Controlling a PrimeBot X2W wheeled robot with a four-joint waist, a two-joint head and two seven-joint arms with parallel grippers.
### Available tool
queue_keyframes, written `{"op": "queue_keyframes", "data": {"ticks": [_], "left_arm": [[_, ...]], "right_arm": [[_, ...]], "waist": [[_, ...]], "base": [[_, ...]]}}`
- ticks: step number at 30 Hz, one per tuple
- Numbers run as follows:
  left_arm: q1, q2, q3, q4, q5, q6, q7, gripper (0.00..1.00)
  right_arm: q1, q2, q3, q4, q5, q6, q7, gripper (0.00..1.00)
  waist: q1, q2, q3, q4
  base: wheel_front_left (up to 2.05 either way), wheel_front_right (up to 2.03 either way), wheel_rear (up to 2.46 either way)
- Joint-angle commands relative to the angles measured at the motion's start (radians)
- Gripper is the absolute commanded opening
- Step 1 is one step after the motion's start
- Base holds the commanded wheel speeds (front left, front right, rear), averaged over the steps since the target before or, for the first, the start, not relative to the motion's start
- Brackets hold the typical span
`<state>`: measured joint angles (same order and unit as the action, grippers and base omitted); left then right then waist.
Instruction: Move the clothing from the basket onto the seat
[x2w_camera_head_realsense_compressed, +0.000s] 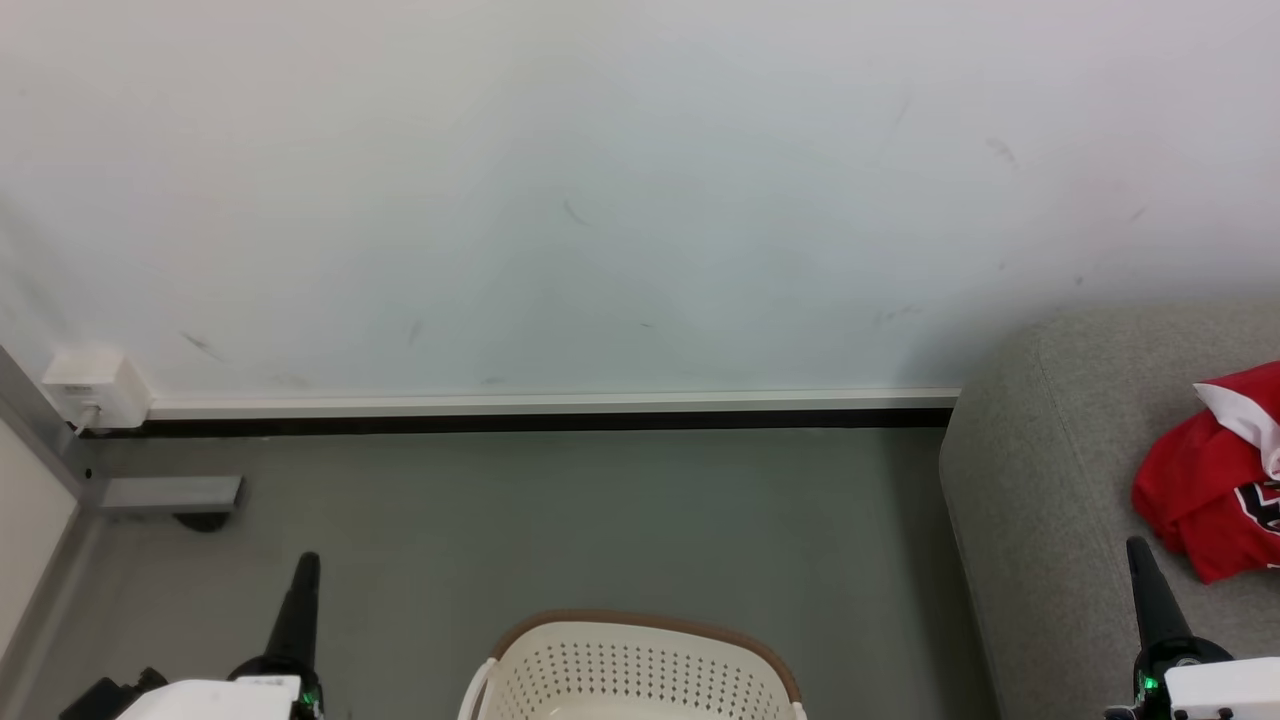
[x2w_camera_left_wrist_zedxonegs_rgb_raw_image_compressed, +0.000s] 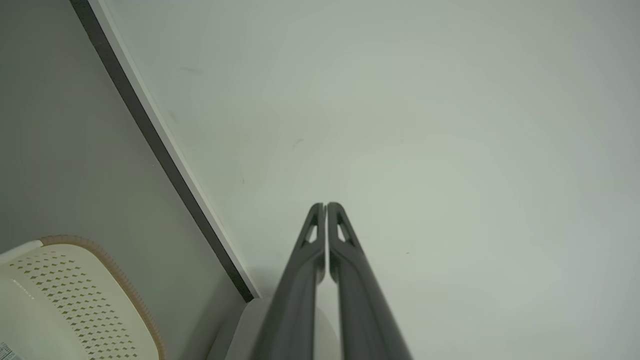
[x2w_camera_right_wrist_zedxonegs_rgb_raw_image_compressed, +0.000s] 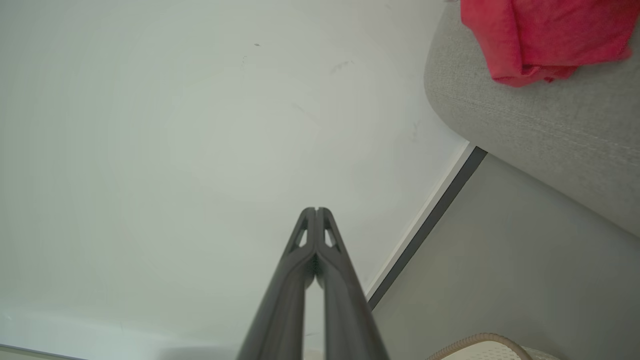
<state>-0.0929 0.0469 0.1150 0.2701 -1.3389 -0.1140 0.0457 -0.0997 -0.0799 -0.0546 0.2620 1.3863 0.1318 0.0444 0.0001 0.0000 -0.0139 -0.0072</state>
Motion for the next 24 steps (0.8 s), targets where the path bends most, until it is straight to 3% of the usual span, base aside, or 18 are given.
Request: {"op": "queue_keyframes", "data": {"ticks": [1,24], "left_arm": [[-0.014,0.006,0.001,-0.010,-0.026,-0.006,0.007,0.00],[-0.025,0.006,0.002,-0.018,-0.203,-0.015,0.053,0.00]], "right_arm": [[-0.017,0.001,-0.009,-0.007,0.025,-0.001,0.007,0.00],[-0.022,0.021,-0.047,-0.012,0.171,-0.002,0.054,0.00]], "waist": [[0.0000,0.0000,0.001,0.000],[-0.0001,0.0000,0.010,0.005]], "base": [[0.00,0.00,0.00],[0.00,0.00,0.00]]}}
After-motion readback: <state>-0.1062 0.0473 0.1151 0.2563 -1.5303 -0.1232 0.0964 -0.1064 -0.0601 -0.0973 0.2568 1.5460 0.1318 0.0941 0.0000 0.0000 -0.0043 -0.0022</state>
